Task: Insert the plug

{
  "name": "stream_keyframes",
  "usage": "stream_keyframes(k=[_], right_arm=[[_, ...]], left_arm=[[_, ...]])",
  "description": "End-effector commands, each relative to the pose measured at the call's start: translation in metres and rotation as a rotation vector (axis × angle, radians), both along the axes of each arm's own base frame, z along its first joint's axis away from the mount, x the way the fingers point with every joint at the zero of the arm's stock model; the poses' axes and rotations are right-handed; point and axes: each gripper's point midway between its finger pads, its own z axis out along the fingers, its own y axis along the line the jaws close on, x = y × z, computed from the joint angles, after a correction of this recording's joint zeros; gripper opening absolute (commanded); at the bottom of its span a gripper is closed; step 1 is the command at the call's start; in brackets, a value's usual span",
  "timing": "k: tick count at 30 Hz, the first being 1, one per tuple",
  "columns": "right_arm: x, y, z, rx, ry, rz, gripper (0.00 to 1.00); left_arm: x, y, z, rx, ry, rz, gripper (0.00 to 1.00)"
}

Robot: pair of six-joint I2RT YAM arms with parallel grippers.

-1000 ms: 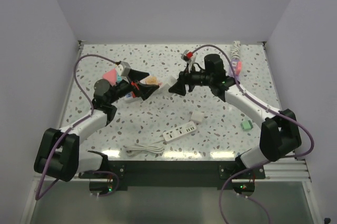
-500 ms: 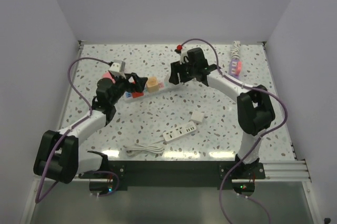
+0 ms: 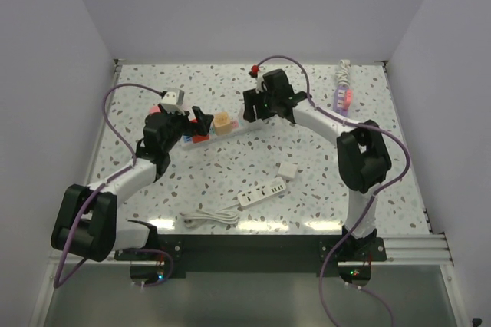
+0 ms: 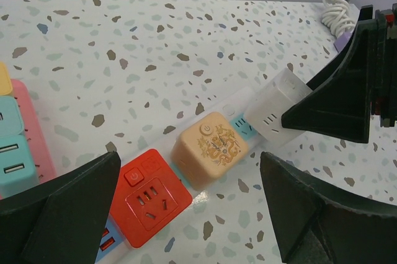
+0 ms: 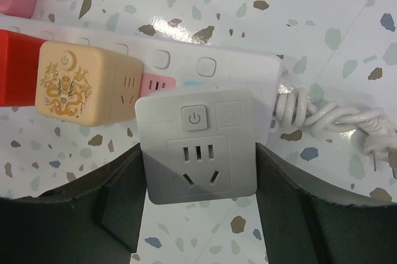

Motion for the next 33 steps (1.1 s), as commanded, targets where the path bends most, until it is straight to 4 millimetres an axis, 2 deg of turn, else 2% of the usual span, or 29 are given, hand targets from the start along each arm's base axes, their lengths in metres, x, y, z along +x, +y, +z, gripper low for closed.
stream_keyframes(k=[1, 5, 23, 33], right_arm=[[0.015, 0.011, 0.024, 0.029, -0.069, -0.035, 0.00], [0.014, 0.016, 0.019, 0.007, -0.076, -0.051, 0.00], [0.025, 0.013, 0.000, -0.032, -0.074, -0.112, 0.00], [0.014, 0.014, 0.001, -0.028, -0.057, -0.095, 0.00]], left_arm=[[0.011, 0.001, 0.021, 0.013, -0.061, 0.004, 1.00], [0.010, 0.000, 0.020, 0.015, -0.059, 0.001, 1.00], [0.007, -0.001, 0.021, 0.013, -0.062, -0.013, 1.00], [0.006, -0.002, 0.022, 0.012, -0.065, -0.018, 1.00]])
